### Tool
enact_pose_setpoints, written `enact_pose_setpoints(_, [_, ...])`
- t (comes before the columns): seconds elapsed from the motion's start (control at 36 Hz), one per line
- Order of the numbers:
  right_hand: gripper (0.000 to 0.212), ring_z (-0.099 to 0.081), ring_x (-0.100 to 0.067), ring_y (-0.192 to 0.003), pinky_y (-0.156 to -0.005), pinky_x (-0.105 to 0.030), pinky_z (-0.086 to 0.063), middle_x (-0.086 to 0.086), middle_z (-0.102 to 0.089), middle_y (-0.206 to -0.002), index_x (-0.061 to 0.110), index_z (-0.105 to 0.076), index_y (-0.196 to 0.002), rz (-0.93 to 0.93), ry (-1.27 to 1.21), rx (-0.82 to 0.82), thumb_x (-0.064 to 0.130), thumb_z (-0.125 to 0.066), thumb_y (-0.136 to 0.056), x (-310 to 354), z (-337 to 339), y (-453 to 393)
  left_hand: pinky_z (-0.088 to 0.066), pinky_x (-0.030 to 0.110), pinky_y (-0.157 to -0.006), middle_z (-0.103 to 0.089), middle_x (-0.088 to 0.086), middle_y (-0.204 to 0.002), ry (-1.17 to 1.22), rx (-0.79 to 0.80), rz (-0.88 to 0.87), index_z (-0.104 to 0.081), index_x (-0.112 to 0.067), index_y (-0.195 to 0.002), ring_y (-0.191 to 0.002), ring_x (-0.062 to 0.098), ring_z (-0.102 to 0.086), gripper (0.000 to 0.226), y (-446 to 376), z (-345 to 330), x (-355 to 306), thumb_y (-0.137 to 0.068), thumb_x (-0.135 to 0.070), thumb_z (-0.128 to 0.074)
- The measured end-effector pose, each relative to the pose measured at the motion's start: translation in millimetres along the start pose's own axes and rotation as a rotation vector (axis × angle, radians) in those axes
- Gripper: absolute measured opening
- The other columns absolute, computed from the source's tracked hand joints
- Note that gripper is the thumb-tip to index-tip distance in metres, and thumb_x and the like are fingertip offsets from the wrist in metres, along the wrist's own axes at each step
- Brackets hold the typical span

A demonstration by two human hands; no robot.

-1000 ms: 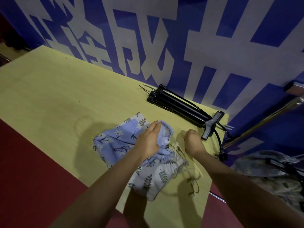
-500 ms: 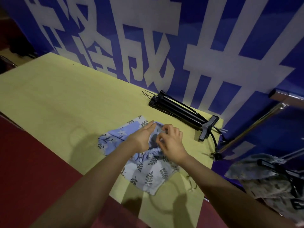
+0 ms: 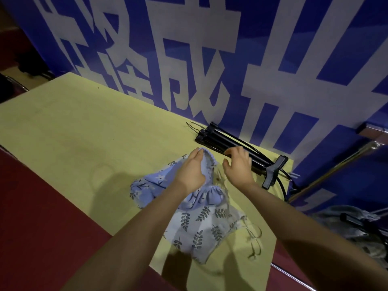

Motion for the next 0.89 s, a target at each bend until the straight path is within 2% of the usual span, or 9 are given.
enact_pose_setpoints(0.08, [0.041, -0.039, -0.034, -0.122, -0.099, -0.041, -0.03, -0.014, -0.044, -0.132, 0.007, -0.046, -0.131, -0.122, 0.133, 0.074, 0.014, -0.049, -0.09, -23.3, 0.1, -20.9, -0.043, 0.031, -0.073, -0.006, -0.004, -0.159, -0.031, -0.073, 0.015, -0.012, -0.012, -0.152, -0.117, 0.03, -0.052, 0.069, -14.1, 7.7, -7.4, -0.093, -0.003, -0.048])
enact_pose_setpoints(0.22, [0.049, -0.04, -0.036, -0.124, -0.101, -0.042, -0.033, -0.016, -0.042, -0.137, 0.008, -0.037, -0.135, -0.212, 0.303, 0.196, 0.02, -0.051, -0.09, -65.2, -4.6, -41.4, -0.046, 0.036, -0.092, -0.013, -0.001, -0.157, -0.065, -0.08, 0.052, -0.018, -0.009, -0.149, -0.124, 0.028, -0.047, 0.063, -37.1, 8.9, -17.8, -0.095, -0.011, -0.05])
enact_pose_setpoints(0.33, [0.054, -0.041, -0.036, -0.126, -0.103, -0.044, -0.033, -0.016, -0.042, -0.138, 0.01, -0.032, -0.138, -0.201, 0.399, 0.345, 0.028, -0.054, -0.092, -87.3, -19.7, -51.5, -0.044, 0.039, -0.099, -0.011, -0.002, -0.158, -0.041, -0.031, 0.092, -0.017, -0.008, -0.15, -0.127, 0.028, -0.046, 0.065, -55.4, -0.8, -19.2, -0.095, -0.014, -0.051])
enact_pose_setpoints(0.44, [0.052, -0.04, -0.033, -0.126, -0.103, -0.04, -0.033, -0.014, -0.042, -0.137, 0.012, -0.033, -0.136, -0.119, 0.517, 0.344, 0.033, -0.053, -0.093, -93.4, -30.6, -61.4, -0.042, 0.037, -0.101, -0.009, -0.002, -0.159, -0.048, -0.039, 0.125, -0.014, -0.01, -0.151, -0.132, 0.026, -0.039, 0.066, -66.4, -9.5, -15.0, -0.096, -0.015, -0.05])
enact_pose_setpoints(0.56, [0.041, -0.039, -0.032, -0.12, -0.1, -0.038, -0.032, -0.012, -0.041, -0.131, 0.012, -0.041, -0.13, -0.031, 0.602, 0.27, 0.028, -0.05, -0.094, -89.1, -32.7, -72.5, -0.044, 0.038, -0.094, -0.011, 0.001, -0.159, -0.033, -0.053, 0.119, -0.016, -0.009, -0.15, -0.134, 0.027, -0.037, 0.064, -71.4, -13.5, -9.5, -0.096, -0.013, -0.049])
enact_pose_setpoints(0.67, [0.055, -0.021, -0.039, -0.137, -0.112, -0.05, -0.019, -0.018, -0.022, -0.147, 0.016, -0.041, -0.129, -0.056, 0.585, 0.334, 0.04, -0.063, -0.084, -89.9, -32.9, -80.1, -0.045, 0.036, -0.081, -0.011, 0.002, -0.159, -0.036, -0.07, 0.128, -0.017, -0.008, -0.15, -0.119, 0.029, -0.05, 0.063, -75.2, -13.7, -2.4, -0.095, -0.01, -0.049])
enact_pose_setpoints(0.69, [0.058, -0.023, -0.04, -0.137, -0.112, -0.051, -0.02, -0.019, -0.021, -0.147, 0.018, -0.039, -0.13, -0.082, 0.552, 0.349, 0.04, -0.065, -0.083, -90.8, -32.6, -80.1, -0.043, 0.036, -0.077, -0.011, 0.003, -0.159, -0.035, -0.073, 0.127, -0.017, -0.008, -0.15, -0.114, 0.03, -0.053, 0.063, -75.8, -13.8, -1.1, -0.095, -0.01, -0.048])
enact_pose_setpoints(0.78, [0.058, -0.044, -0.036, -0.119, -0.097, -0.047, -0.04, -0.017, -0.038, -0.133, 0.02, -0.034, -0.131, -0.096, 0.486, 0.332, 0.04, -0.063, -0.085, -88.3, -27.2, -78.3, -0.037, 0.033, -0.073, -0.01, 0.003, -0.159, -0.038, -0.077, 0.137, -0.015, -0.008, -0.151, -0.109, 0.032, -0.055, 0.064, -76.3, -12.6, 1.7, -0.096, -0.012, -0.048])
enact_pose_setpoints(0.89, [0.053, -0.051, -0.032, -0.106, -0.08, -0.04, -0.046, -0.013, -0.048, -0.12, 0.02, -0.035, -0.127, -0.051, 0.432, 0.255, 0.039, -0.062, -0.087, -79.5, -11.9, -75.6, -0.038, 0.031, -0.073, -0.009, 0.002, -0.159, -0.039, -0.084, 0.139, -0.015, -0.01, -0.151, -0.113, 0.031, -0.053, 0.064, -71.1, -10.6, 1.8, -0.095, -0.011, -0.048])
Point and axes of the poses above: each hand's wrist, its own y-axis away from the middle knuckle, its own z-axis out of the back of the hand, x = y × z, the point moved 6 cm from there along -y, towards the middle knuckle
